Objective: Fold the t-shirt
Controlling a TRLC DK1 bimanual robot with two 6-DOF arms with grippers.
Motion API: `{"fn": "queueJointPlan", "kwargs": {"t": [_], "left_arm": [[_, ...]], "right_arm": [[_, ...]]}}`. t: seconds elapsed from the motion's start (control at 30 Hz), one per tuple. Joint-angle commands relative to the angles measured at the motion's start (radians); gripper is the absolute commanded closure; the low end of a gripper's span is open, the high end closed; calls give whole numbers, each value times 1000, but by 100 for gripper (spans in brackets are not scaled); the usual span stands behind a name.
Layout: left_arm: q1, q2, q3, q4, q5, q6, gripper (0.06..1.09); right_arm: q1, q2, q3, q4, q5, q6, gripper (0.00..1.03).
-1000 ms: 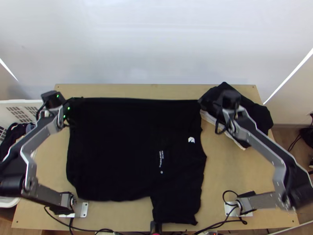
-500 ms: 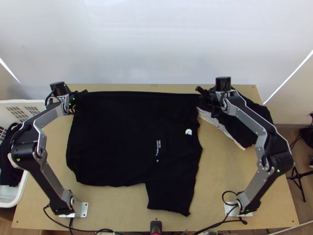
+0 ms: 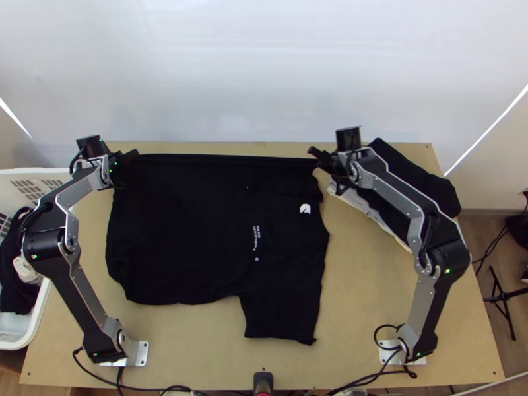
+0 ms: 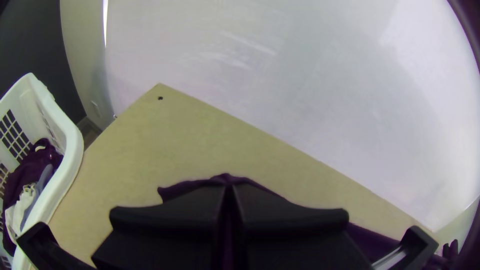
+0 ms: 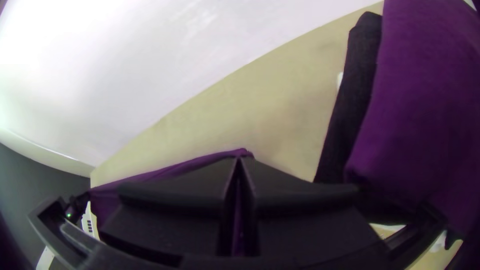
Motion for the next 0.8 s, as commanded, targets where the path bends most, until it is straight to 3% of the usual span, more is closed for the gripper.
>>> {"fn": "queueJointPlan", "kwargs": {"t": [0.0,0.2,0.33,0.77], "left_arm": [[-22,-30,-3,-16,9,2,105],[-66,-155,-51,-62,30,-20,105],[-74,-235,-80,-113,124,-61,105],[-13,-298,-200,-150,204,-1,105]], "right_arm": [[64,1,9,-4,40,-2,100],[107,-46,-43,-10,45,-15,100],[146,-49,-75,-10,63,-39,100],[168,-144,-175,-10,98,-113,100]]}}
